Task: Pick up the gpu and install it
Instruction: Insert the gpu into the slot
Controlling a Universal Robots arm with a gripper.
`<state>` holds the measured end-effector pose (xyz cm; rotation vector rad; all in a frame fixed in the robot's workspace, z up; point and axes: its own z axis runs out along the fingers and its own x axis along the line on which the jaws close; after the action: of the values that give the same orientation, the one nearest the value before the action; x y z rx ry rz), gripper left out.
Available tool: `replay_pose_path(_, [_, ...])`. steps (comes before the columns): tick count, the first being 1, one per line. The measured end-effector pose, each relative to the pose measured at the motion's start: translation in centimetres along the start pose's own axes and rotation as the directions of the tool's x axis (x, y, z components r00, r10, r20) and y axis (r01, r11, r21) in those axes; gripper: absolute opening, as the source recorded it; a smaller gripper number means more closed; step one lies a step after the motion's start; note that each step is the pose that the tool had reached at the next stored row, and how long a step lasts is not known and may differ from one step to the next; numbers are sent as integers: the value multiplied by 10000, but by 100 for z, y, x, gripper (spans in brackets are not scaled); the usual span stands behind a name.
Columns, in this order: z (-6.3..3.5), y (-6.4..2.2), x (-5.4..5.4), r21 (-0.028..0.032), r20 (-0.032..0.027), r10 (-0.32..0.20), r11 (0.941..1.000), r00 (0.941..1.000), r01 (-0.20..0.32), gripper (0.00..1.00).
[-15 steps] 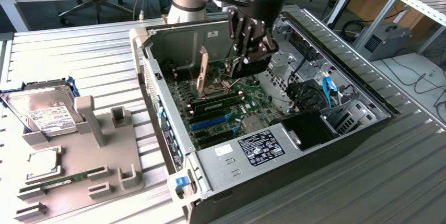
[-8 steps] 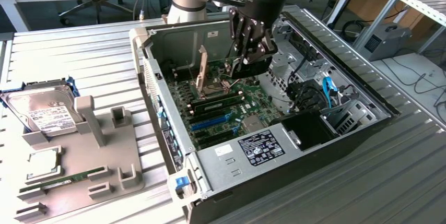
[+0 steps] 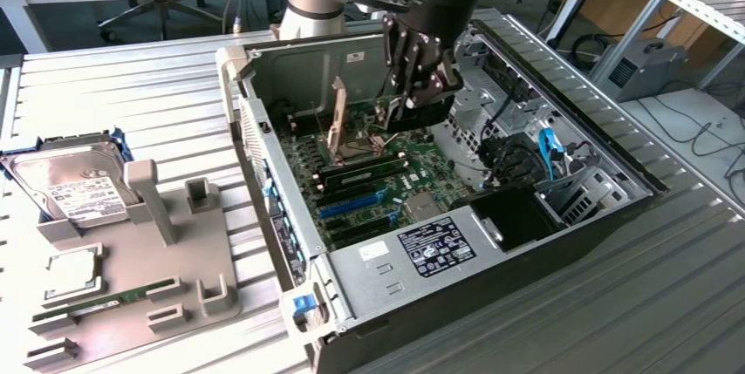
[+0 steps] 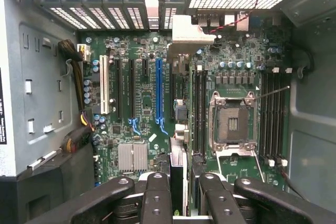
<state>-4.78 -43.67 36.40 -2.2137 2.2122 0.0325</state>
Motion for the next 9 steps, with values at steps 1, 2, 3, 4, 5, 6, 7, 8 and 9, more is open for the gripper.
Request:
replay_pose_path(1, [3,0,0,0,0,0,10000,10000,0,26])
replay_pose_path(2, [5,1,0,0,0,0,10000,10000,0,26])
replay_pose_path(3, [8,2,0,0,-1,1,10000,10000,-1,26])
replay_pose_path(4, [11,3,0,0,-1,0,10000,10000,0,26])
replay_pose_path(5, [13,3,0,0,0,0,10000,10000,0,26])
replay_pose_path(6, [15,3,1,-1,-1,0,10000,10000,0,26])
replay_pose_path(7, [17,4,1,0,0,0,10000,10000,0,26])
replay_pose_path(8, [20,4,1,0,-1,0,10000,10000,0,26])
replay_pose_path(9, [22,4,1,0,0,0,10000,10000,0,26])
